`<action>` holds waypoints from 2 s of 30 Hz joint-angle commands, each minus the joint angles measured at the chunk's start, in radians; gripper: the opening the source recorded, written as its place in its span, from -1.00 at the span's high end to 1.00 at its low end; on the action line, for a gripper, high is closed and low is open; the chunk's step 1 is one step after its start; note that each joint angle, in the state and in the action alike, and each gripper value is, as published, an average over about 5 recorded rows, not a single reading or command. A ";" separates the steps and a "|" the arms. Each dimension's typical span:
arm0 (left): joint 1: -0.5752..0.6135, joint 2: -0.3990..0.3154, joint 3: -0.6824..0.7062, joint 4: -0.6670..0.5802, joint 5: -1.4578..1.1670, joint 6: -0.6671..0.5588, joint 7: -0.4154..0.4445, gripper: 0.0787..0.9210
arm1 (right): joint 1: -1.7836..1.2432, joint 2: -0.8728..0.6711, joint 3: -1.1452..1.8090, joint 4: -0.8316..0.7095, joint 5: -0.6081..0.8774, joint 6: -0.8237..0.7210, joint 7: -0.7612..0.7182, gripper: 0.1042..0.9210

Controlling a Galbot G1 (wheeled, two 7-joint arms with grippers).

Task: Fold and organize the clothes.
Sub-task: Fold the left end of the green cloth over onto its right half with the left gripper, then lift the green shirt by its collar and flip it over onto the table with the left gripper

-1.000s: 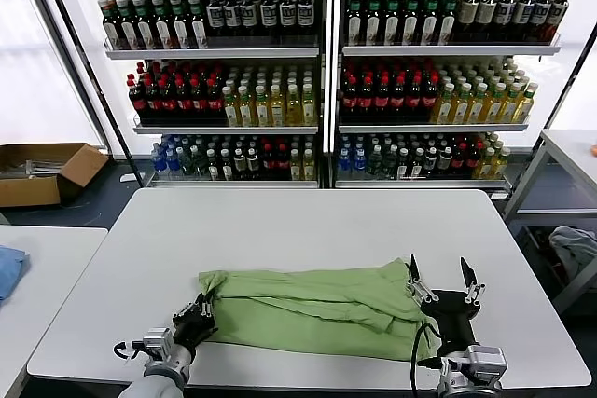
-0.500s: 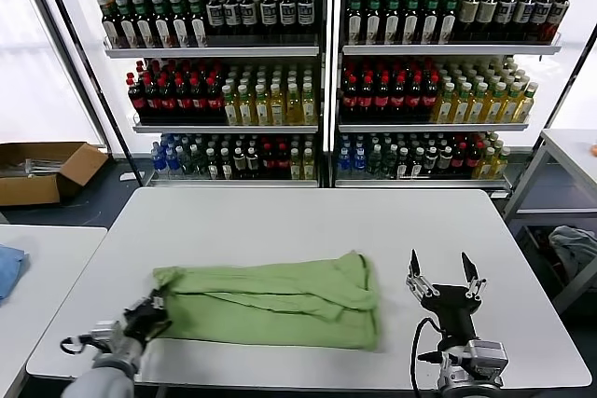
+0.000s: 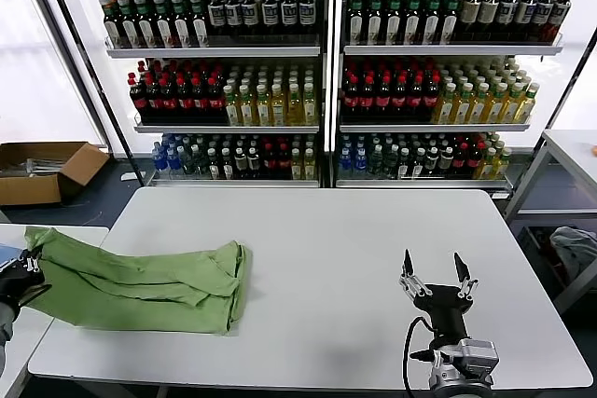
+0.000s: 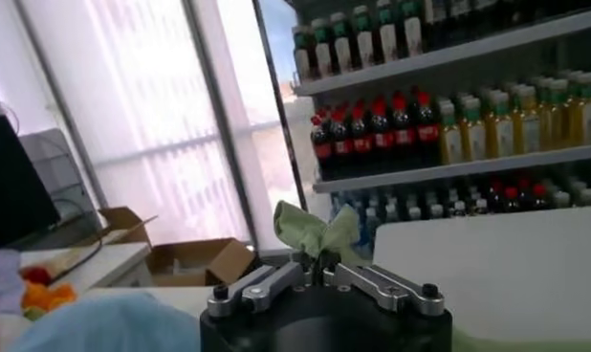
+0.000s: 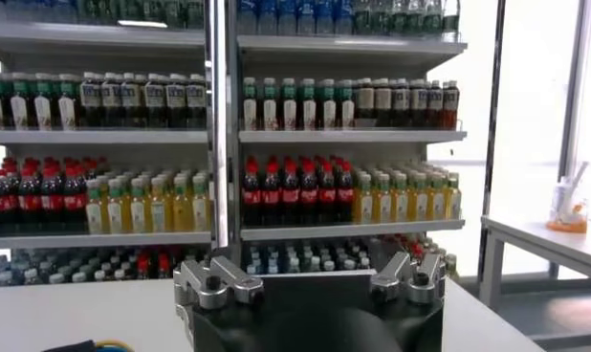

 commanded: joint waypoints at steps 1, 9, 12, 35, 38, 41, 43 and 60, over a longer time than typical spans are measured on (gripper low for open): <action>0.023 -0.141 0.268 -0.222 0.130 0.025 -0.011 0.94 | -0.015 0.004 0.018 -0.002 0.001 0.008 0.001 -0.76; -0.059 -0.278 0.506 -0.228 0.221 0.067 -0.049 0.94 | -0.042 0.008 0.040 -0.003 0.001 0.019 0.004 -0.76; -0.079 -0.300 0.557 -0.232 0.243 0.079 -0.053 0.94 | -0.045 0.012 0.046 -0.007 0.001 0.020 0.004 -0.76; -0.114 -0.393 0.700 -0.091 0.329 0.093 -0.027 0.92 | -0.079 0.041 0.014 -0.032 -0.038 0.047 0.001 -0.76; -0.089 -0.424 0.717 -0.082 0.299 0.056 -0.045 0.80 | -0.080 0.040 0.007 -0.035 -0.039 0.052 0.002 -0.76; -0.064 -0.455 0.737 -0.104 0.214 0.038 -0.070 0.60 | -0.073 0.039 -0.003 -0.038 -0.039 0.052 0.004 -0.76; -0.042 -0.467 0.755 -0.137 0.112 0.047 -0.088 0.45 | -0.064 0.037 -0.009 -0.039 -0.038 0.050 0.006 -0.76; -0.112 -0.284 0.340 -0.369 -0.018 0.060 -0.131 -0.68 | -0.009 0.005 -0.059 -0.079 -0.029 0.045 0.009 -0.76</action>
